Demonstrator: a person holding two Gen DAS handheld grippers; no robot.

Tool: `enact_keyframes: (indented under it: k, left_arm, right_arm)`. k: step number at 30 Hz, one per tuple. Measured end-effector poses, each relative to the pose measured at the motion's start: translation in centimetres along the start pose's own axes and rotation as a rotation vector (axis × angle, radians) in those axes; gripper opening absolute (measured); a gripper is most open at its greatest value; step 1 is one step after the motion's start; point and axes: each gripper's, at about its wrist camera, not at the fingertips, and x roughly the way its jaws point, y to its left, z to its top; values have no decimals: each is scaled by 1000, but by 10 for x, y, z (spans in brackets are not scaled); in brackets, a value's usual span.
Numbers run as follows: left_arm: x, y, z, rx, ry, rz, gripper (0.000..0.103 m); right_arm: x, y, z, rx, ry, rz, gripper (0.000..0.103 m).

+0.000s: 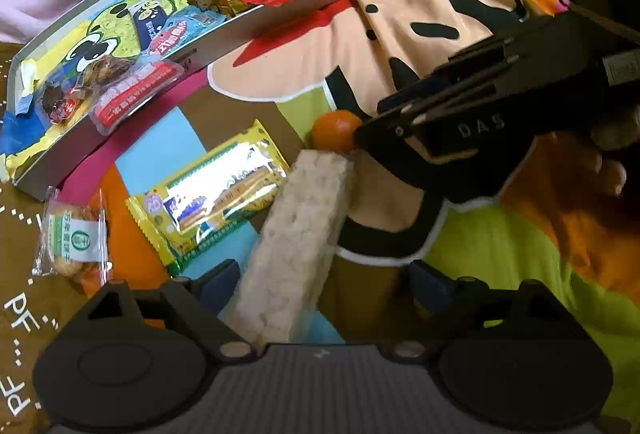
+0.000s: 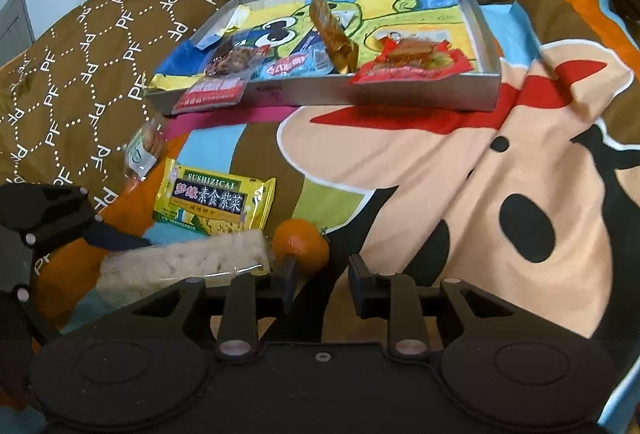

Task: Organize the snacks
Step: 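Grasp the white nougat bar with the left tool while the right tool closes on the tangerine, then lift the nougat bar with the left tool while the right tool lifts the tangerine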

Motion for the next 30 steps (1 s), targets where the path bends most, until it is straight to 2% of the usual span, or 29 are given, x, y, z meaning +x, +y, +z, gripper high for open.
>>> enact_keyframes:
  k: [2,5,13,22,24,25,28,30]
  left_arm:
    - [2,3,2,0,-1,-5,93]
    - [3,8,4,-1,-4,-20,91]
    - [3,19,2,-55,6,-80,73]
    - [3,21,2,-117,18,-97,56]
    - [1,20,2,-121,21,-96,52]
    - [1,19,2,-123,23,-94,50]
    - [-3,17,1,-128,27,-77,42]
    - [-6,15,1,-129,27,-62,41]
  right_arm:
    - [3,-1,2,14,-9,18,39]
    - [10,0,5,25,-26,42,43]
    - [26,-6,7,87,-37,93,47]
    - [35,-13,5,131,-41,107,46]
    - [36,-13,5,129,-42,109,44]
    - [36,-13,5,125,-37,108,38]
    - [35,-11,6,104,-31,100,37]
    - [34,-10,6,92,-31,96,37]
